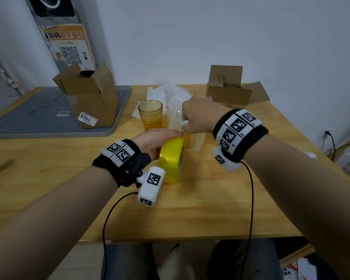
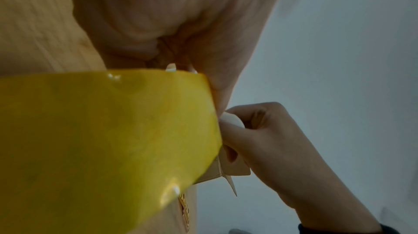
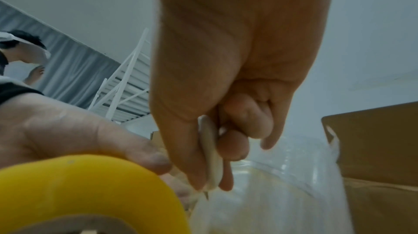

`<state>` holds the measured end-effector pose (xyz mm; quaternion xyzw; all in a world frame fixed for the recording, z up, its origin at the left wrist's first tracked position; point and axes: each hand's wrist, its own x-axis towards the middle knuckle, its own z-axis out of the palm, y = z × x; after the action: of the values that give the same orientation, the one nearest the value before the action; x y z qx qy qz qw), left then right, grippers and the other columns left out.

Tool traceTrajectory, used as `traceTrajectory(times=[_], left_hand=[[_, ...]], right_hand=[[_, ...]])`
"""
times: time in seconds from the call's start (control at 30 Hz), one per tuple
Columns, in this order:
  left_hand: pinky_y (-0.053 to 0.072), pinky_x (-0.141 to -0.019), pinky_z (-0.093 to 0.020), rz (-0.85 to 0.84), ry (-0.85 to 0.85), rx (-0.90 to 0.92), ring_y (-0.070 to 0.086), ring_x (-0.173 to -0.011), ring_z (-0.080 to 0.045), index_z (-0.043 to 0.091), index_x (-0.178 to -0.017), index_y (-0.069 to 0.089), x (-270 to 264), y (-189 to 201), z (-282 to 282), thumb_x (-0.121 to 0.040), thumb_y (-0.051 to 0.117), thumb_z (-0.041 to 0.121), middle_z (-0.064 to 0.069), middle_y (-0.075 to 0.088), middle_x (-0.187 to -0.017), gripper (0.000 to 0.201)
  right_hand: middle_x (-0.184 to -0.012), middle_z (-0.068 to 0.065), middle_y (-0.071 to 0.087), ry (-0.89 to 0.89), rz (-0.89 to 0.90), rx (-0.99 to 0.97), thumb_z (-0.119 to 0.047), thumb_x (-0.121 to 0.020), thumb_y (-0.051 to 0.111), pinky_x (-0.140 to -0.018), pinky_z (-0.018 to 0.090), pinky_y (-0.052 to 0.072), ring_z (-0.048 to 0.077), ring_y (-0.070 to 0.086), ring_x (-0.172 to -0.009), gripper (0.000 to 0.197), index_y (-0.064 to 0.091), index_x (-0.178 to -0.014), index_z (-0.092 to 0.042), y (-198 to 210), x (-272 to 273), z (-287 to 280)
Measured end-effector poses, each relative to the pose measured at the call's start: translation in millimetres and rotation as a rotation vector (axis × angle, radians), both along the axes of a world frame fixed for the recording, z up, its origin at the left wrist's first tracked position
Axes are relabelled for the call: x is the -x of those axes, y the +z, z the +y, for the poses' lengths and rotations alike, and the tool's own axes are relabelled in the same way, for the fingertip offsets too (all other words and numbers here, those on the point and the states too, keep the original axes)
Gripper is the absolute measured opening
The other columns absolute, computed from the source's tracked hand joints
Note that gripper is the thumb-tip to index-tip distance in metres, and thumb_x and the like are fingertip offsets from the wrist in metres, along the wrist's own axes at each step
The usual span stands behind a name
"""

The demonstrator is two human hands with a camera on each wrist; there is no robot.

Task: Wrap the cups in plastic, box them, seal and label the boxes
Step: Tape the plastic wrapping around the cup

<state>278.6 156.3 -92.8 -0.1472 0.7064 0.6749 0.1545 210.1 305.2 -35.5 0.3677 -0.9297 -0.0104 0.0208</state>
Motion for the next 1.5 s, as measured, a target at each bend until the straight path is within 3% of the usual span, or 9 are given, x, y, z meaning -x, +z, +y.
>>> traceTrajectory(times=[0.37,0.53,0.77,0.9,1.03,1.13,1.23,1.4,1.5], left_hand=[[0.061,-0.060,-0.031,0.024,-0.064,0.014,0.077,-0.078,-0.023,0.009,-0.121,0.067,-4,0,-4,-0.094,0.072,0.028,-0.018,0.077,-0.107,0.033],[0.062,-0.085,-0.040,0.012,-0.071,0.046,0.075,-0.101,-0.028,0.013,-0.124,0.068,-11,-4,-12,-0.090,0.076,0.035,-0.016,0.076,-0.113,0.041],[0.061,-0.063,-0.029,0.060,-0.011,-0.023,0.076,-0.082,-0.020,0.015,-0.114,0.070,-18,-4,-9,-0.096,0.071,0.027,-0.013,0.076,-0.106,0.022],[0.063,-0.064,-0.031,0.087,0.003,-0.080,0.076,-0.081,-0.020,0.012,-0.127,0.066,-19,-5,-8,-0.099,0.066,0.026,-0.015,0.075,-0.114,0.031],[0.059,-0.056,-0.027,0.162,0.028,-0.108,0.076,-0.072,-0.014,0.014,-0.129,0.065,-21,-9,-3,-0.104,0.057,0.022,-0.007,0.074,-0.103,0.027],[0.059,-0.058,-0.028,0.201,0.051,-0.102,0.076,-0.075,-0.016,0.019,-0.126,0.068,-21,-13,-1,-0.108,0.049,0.026,-0.006,0.073,-0.106,0.026],[0.060,-0.062,-0.031,0.225,0.065,-0.111,0.074,-0.084,-0.021,0.021,-0.128,0.068,-21,-14,3,-0.110,0.045,0.029,-0.009,0.071,-0.116,0.030],[0.058,-0.055,-0.030,0.275,0.083,-0.154,0.075,-0.074,-0.016,0.018,-0.125,0.065,-20,-17,7,-0.109,0.048,0.025,-0.008,0.073,-0.104,0.025],[0.059,-0.056,-0.034,0.272,0.099,-0.198,0.077,-0.076,-0.022,0.036,-0.137,0.050,-19,-18,5,-0.108,0.050,0.023,-0.007,0.073,-0.112,0.032]], right_hand=[[-0.061,-0.001,0.045,0.019,-0.005,0.049,-0.025,-0.088,0.068,-0.051,0.027,0.031,0.016,0.043,-0.054,0.036,0.047,-0.061,-0.017,-13,8,16],[-0.059,0.006,0.053,-0.020,-0.102,0.062,-0.023,-0.089,0.064,-0.050,0.029,0.035,0.023,0.050,-0.054,0.028,0.065,-0.071,-0.001,-30,15,24],[-0.073,0.004,0.072,-0.196,-0.546,0.181,-0.037,-0.099,0.061,-0.066,0.037,0.061,0.023,0.067,-0.067,0.036,0.071,-0.082,-0.008,-72,21,44],[-0.066,-0.003,0.067,-0.269,-0.628,0.098,-0.053,-0.100,0.056,-0.057,0.029,0.051,0.018,0.059,-0.062,0.049,0.072,-0.078,-0.013,-92,15,56],[-0.075,0.008,0.065,-0.463,-0.538,-0.019,-0.071,-0.100,0.039,-0.061,0.030,0.042,0.021,0.055,-0.061,0.067,0.064,-0.093,-0.009,-89,7,54],[-0.089,0.007,0.063,-0.499,-0.559,0.324,-0.069,-0.102,0.031,-0.060,0.030,0.044,0.019,0.054,-0.067,0.066,0.062,-0.115,-0.012,-72,5,49],[-0.111,0.003,0.070,-0.290,-0.711,0.792,-0.063,-0.099,0.052,-0.067,0.035,0.059,0.019,0.065,-0.082,0.048,0.072,-0.116,-0.023,-56,-5,38],[-0.098,0.008,0.077,-0.257,-0.631,0.940,-0.032,-0.089,0.080,-0.064,0.033,0.064,0.020,0.072,-0.081,0.021,0.081,-0.095,-0.012,-61,-11,17],[-0.091,0.013,0.078,-0.250,-0.585,1.069,-0.021,-0.088,0.082,-0.062,0.029,0.062,0.021,0.076,-0.080,0.014,0.080,-0.085,-0.007,-66,-13,14]])
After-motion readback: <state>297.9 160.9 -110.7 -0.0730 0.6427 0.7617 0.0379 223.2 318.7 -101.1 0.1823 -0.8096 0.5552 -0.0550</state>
